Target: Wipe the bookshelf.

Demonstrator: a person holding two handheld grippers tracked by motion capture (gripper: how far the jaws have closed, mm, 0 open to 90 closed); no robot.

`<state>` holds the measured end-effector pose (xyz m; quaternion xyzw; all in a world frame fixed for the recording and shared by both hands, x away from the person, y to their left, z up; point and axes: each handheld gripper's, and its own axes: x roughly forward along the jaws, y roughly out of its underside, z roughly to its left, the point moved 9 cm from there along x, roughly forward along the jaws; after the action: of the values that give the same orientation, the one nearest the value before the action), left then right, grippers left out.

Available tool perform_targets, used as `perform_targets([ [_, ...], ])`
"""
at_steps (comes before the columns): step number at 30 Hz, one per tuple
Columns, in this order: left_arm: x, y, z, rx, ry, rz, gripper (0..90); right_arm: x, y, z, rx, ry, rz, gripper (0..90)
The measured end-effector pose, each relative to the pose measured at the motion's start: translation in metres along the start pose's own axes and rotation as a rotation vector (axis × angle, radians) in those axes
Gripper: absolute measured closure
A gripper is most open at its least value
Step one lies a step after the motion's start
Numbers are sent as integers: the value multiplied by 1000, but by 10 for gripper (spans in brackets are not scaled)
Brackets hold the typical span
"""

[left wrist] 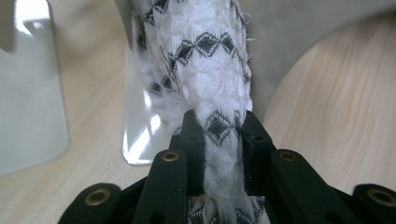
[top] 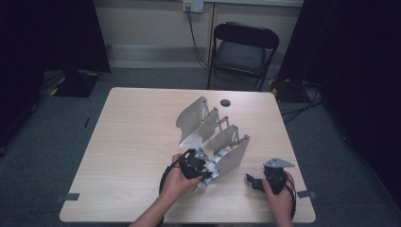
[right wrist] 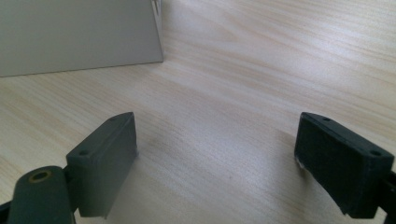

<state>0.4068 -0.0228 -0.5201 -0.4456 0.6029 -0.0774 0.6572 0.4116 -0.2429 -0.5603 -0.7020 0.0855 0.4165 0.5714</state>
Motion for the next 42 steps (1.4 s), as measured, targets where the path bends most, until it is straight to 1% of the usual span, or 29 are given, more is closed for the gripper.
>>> perform_targets([
  [1, -8, -9, 2, -16, -3, -44, 757, 0, 0, 0, 0, 0, 0, 124],
  [2, -13, -14, 3, -19, -5, -60, 757, 0, 0, 0, 0, 0, 0, 124],
  [4, -22, -24, 3, -15, -12, -93, 758, 0, 0, 0, 0, 0, 0, 124],
  [5, -27, -29, 3, -10, -15, -101, 758, 0, 0, 0, 0, 0, 0, 124],
  [6, -31, -34, 2, -14, -12, -116, 758, 0, 0, 0, 0, 0, 0, 124],
  [7, -35, -39, 1, -14, -13, -123, 758, 0, 0, 0, 0, 0, 0, 124],
  [11, -48, -58, 5, -14, -44, -156, 758, 0, 0, 0, 0, 0, 0, 124],
  [12, -48, -58, 5, -14, -44, -156, 757, 0, 0, 0, 0, 0, 0, 124],
  [13, -53, -67, 6, -16, -60, -170, 757, 0, 0, 0, 0, 0, 0, 124],
  [14, -55, -71, 7, -17, -64, -183, 757, 0, 0, 0, 0, 0, 0, 124],
  [16, -59, -77, 10, -17, -76, -198, 757, 0, 0, 0, 0, 0, 0, 124],
  [17, -60, -78, 11, -28, -79, -195, 757, 0, 0, 0, 0, 0, 0, 124],
  [20, -53, -73, 13, -45, -88, -175, 756, 0, 0, 0, 0, 0, 0, 124],
  [23, -43, -61, 16, -60, -93, -151, 757, 0, 0, 0, 0, 0, 0, 124],
  [26, -34, -49, 20, -85, -91, -131, 757, 0, 0, 0, 0, 0, 0, 124],
  [27, -34, -49, 20, -85, -91, -131, 757, 0, 0, 0, 0, 0, 0, 124],
  [28, -29, -42, 22, -93, -92, -120, 757, 0, 0, 0, 0, 0, 0, 124],
  [35, -17, -25, 24, -100, -100, -81, 757, 0, 0, 0, 0, 0, 0, 124],
  [40, -11, -18, 24, -107, -101, -69, 758, 0, 0, 0, 0, 0, 0, 124],
  [41, -8, -13, 24, -99, -102, -49, 757, 0, 0, 0, 0, 0, 0, 124],
  [42, -7, -11, 24, -102, -101, -43, 757, 0, 0, 0, 0, 0, 0, 124],
])
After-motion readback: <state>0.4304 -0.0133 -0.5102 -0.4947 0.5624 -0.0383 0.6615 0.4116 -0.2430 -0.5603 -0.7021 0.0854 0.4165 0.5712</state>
